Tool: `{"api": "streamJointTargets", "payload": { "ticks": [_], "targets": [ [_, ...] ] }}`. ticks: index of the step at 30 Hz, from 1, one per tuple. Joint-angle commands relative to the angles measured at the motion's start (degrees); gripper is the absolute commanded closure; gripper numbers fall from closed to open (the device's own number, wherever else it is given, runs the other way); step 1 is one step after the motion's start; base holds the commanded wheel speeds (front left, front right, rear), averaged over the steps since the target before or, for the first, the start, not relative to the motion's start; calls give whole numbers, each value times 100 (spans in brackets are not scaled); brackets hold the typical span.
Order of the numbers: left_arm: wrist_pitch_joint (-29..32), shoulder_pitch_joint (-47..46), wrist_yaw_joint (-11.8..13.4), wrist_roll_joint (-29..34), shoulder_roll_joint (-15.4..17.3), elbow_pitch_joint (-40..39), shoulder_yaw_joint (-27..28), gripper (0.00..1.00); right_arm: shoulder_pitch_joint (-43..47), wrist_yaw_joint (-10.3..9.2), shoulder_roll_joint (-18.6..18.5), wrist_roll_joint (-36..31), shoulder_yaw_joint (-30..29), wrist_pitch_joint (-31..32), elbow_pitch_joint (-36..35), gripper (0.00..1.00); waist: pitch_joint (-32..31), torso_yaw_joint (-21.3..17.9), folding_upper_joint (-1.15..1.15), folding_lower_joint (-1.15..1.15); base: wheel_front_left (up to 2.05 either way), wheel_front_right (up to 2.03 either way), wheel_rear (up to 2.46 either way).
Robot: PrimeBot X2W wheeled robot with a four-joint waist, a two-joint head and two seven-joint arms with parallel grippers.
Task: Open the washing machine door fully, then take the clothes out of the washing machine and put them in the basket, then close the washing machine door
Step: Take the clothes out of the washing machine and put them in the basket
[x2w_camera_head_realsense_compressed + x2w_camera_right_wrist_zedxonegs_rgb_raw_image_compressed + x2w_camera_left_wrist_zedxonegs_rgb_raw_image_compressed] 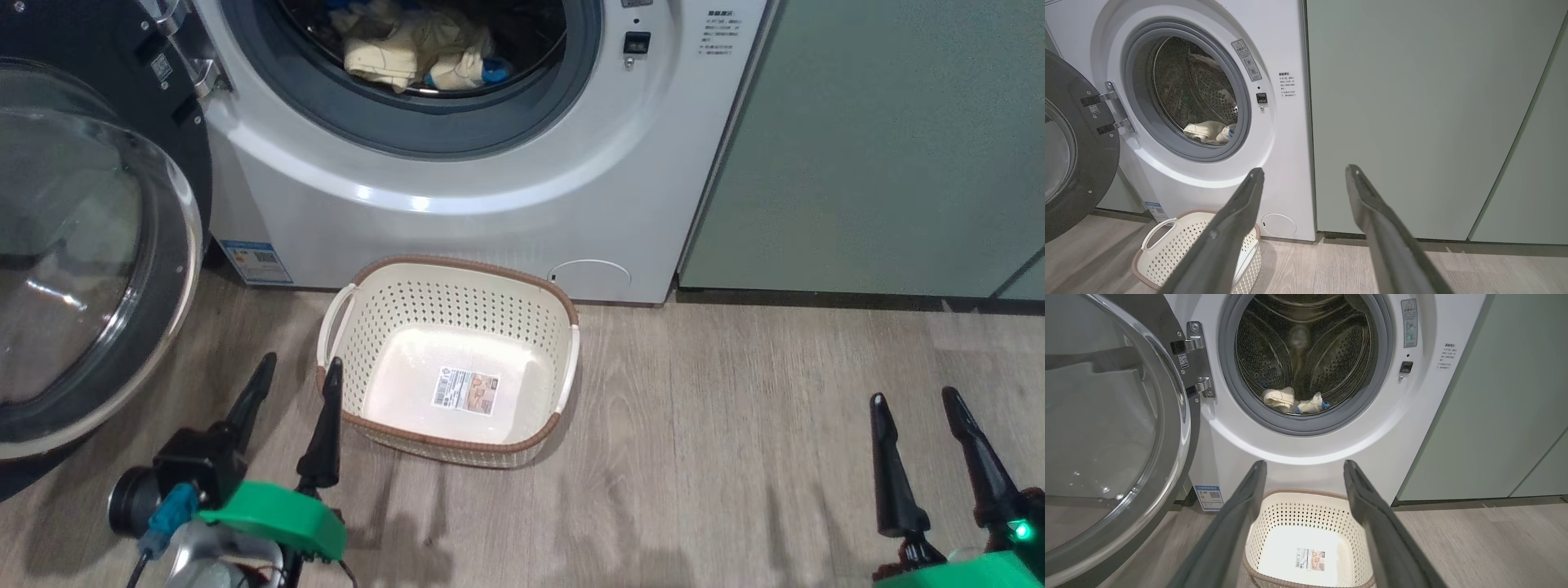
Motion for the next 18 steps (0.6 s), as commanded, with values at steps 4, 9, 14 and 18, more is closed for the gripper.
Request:
{"api": "streamJointTargets", "payload": {
  "ticks": [4, 9, 14, 18],
  "targets": [
    [6, -76, 43, -32, 80, -207, 112, 0, -116, 21, -21, 37, 93, -55, -166, 0, -27, 4, 0, 0, 0, 0, 0],
    [-1, -59, 62, -66, 76, -193, 61, 0, -119, 21, -17, 50, 99, -55, -150, 0, -63, -22, 0, 0, 0, 0, 0],
    [23, -10, 101, -39, 96, -192, 34, 0, -105, 21, -14, 62, 103, -55, -132, 0, -94, -65, 0, 0, 0, 0, 0],
    [26, -16, 124, -40, 105, -197, 17, 0, -106, 21, -13, 68, 104, -55, -124, 0, -94, -84, 0, 0, 0, 0, 0]
  ]
}}
